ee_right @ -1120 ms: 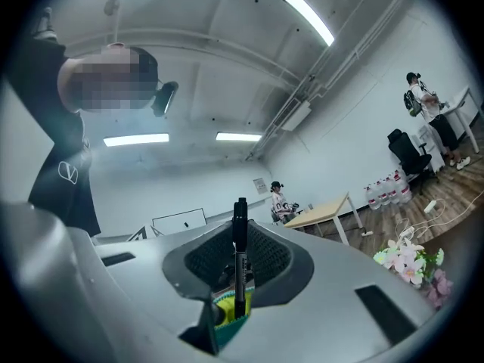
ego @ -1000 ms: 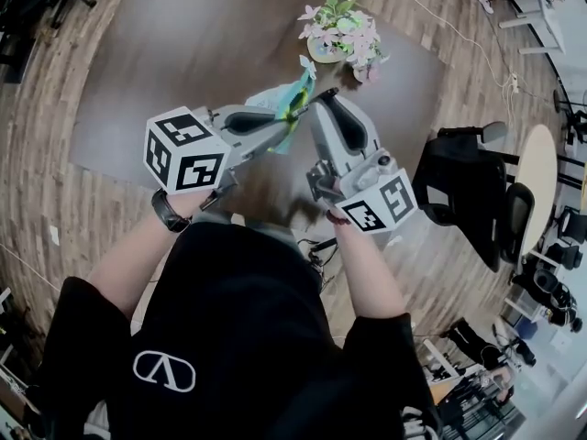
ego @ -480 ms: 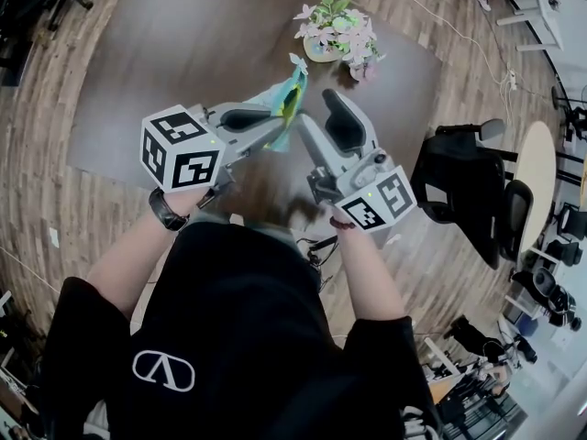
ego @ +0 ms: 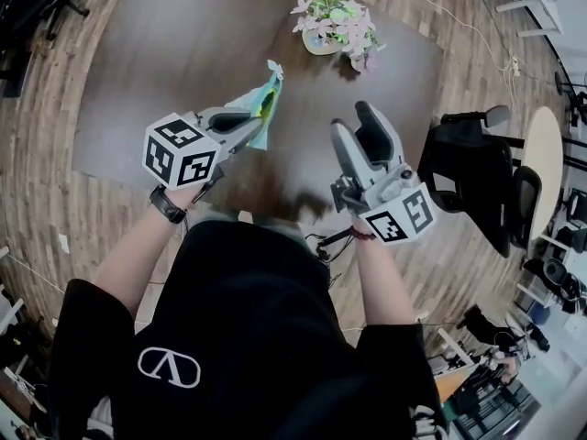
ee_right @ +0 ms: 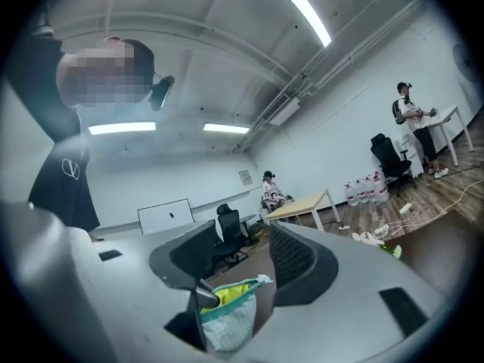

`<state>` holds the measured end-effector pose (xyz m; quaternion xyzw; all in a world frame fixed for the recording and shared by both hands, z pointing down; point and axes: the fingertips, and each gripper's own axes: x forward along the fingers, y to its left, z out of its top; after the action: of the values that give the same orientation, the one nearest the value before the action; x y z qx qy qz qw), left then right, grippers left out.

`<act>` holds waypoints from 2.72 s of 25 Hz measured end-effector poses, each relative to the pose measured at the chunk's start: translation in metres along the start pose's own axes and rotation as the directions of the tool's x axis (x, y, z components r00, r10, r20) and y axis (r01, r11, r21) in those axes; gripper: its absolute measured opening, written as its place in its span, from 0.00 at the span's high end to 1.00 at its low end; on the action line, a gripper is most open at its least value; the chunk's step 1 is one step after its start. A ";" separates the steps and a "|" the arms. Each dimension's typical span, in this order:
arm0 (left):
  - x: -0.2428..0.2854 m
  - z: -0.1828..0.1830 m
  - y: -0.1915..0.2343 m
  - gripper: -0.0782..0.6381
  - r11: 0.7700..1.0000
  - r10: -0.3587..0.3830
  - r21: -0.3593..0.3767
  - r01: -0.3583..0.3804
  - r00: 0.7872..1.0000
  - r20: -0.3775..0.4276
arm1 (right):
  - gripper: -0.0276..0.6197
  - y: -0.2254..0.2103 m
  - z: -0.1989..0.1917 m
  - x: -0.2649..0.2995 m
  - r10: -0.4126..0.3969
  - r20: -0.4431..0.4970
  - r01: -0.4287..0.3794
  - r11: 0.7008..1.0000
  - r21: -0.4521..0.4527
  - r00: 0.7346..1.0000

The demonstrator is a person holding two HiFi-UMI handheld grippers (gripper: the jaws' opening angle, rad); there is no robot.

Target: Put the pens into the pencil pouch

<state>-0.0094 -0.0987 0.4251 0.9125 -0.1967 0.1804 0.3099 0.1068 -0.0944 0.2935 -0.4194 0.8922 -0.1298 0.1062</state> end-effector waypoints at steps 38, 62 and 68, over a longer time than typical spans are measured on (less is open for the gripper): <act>-0.024 0.062 -0.042 0.79 0.971 -0.045 0.234 -0.042 0.934 0.353 | 0.63 -0.011 -0.019 -0.062 -0.142 -0.038 0.142 0.990 0.002 0.989; -0.095 0.113 -0.120 0.89 0.899 -0.131 0.415 -0.137 0.821 0.555 | 0.96 0.049 -0.006 -0.038 -0.190 -0.047 0.168 0.941 -0.295 0.981; -0.095 0.115 -0.127 0.89 0.898 -0.148 0.422 -0.128 0.814 0.561 | 0.96 0.050 -0.009 -0.039 -0.208 -0.061 0.180 0.935 -0.306 0.976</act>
<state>-0.0074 -0.0558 0.2344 0.9704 -0.2308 -0.0683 0.0213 0.0926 -0.0327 0.2891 -0.5101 0.8597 -0.0225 -0.0131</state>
